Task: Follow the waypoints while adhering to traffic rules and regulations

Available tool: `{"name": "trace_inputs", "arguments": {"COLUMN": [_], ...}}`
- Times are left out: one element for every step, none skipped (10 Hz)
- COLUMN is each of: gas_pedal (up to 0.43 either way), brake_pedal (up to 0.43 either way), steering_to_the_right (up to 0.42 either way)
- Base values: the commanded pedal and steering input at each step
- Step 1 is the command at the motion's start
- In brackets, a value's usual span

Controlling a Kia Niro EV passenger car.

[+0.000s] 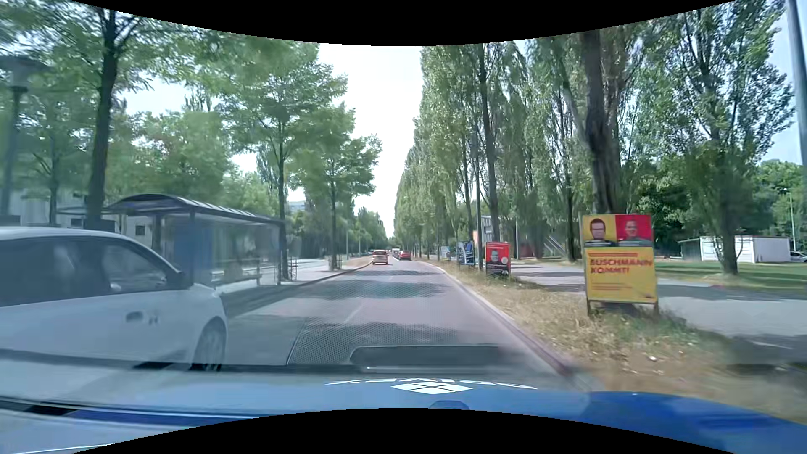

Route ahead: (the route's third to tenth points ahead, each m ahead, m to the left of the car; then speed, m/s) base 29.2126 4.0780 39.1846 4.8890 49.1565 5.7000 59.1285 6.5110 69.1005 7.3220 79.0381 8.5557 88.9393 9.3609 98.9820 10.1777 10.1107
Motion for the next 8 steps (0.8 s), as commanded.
{"name": "trace_inputs", "arguments": {"gas_pedal": [0.177,0.177,0.177,0.177,0.177,0.177,0.177,0.177], "brake_pedal": [0.000,0.000,0.000,0.000,0.000,0.000,0.000,0.000], "steering_to_the_right": [-0.003,-0.003,-0.003,-0.003,-0.004,-0.007,-0.012,-0.016]}}
